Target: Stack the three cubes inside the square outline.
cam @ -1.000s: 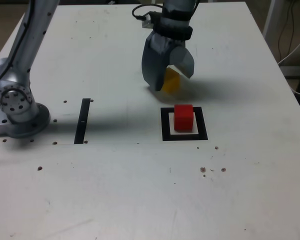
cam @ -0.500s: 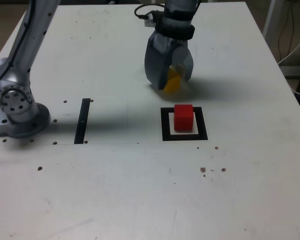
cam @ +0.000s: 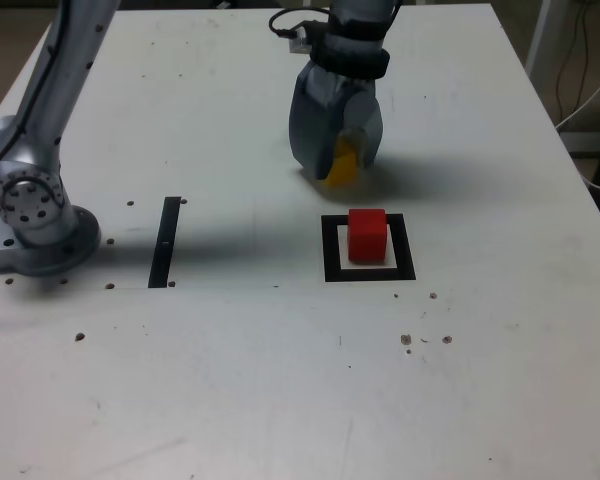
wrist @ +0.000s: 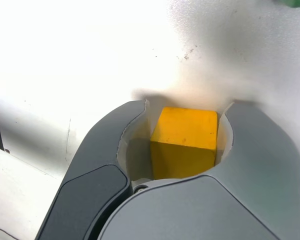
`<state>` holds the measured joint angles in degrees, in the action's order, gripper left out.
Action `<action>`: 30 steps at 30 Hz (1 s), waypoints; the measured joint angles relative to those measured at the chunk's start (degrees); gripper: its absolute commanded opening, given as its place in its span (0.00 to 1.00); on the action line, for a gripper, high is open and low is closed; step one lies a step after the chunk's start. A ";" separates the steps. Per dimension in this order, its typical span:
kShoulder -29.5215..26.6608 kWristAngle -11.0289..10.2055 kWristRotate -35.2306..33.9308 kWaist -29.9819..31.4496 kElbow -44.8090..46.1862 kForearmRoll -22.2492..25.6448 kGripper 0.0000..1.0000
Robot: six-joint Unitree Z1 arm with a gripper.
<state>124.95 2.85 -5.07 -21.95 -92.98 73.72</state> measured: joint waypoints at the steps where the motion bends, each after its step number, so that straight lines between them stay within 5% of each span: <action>1: 0.00 0.00 0.04 0.00 -0.01 0.02 0.30; 14: -4.58 -0.47 3.73 1.72 -0.64 2.95 0.30; 30: -7.99 0.64 7.96 12.85 -5.01 8.72 0.30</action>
<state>116.96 3.49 2.89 -9.10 -97.99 82.44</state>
